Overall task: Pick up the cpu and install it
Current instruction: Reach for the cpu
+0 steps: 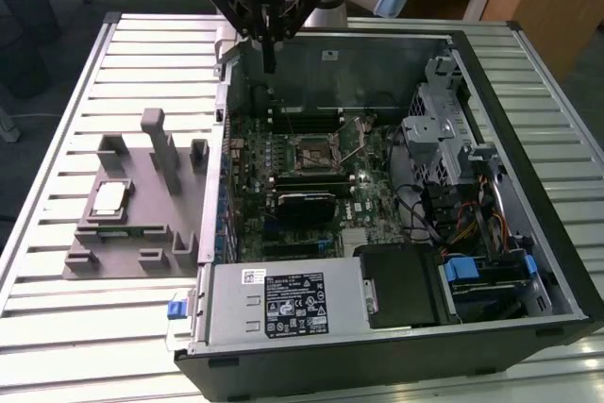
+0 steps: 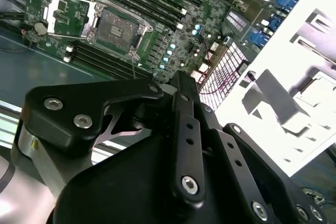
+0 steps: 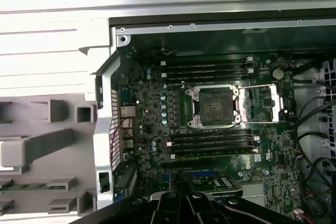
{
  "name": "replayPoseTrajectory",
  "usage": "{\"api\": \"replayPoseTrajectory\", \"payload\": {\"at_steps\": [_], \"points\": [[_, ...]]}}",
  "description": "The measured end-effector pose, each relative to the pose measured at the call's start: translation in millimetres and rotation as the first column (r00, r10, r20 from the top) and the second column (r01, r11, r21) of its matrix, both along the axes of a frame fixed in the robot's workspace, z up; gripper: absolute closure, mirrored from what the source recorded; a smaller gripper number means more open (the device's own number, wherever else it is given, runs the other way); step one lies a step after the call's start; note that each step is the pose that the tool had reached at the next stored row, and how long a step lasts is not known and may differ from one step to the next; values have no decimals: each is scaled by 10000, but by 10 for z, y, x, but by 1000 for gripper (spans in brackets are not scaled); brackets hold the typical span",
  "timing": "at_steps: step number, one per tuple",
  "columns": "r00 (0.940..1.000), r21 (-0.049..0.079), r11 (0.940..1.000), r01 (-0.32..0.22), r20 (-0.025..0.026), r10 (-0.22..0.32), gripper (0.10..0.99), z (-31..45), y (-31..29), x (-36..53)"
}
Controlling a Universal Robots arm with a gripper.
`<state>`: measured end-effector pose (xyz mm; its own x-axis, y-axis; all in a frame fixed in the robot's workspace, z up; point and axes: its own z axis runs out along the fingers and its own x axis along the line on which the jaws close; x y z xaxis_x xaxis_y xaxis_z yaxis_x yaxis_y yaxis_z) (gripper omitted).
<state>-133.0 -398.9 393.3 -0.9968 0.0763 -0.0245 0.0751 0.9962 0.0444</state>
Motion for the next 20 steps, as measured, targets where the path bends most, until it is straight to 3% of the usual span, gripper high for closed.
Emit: {"api": "replayPoseTrajectory", "payload": {"at_steps": [20], "points": [[10000,0,10000,0,3,0,980,0,0,-248]]}}
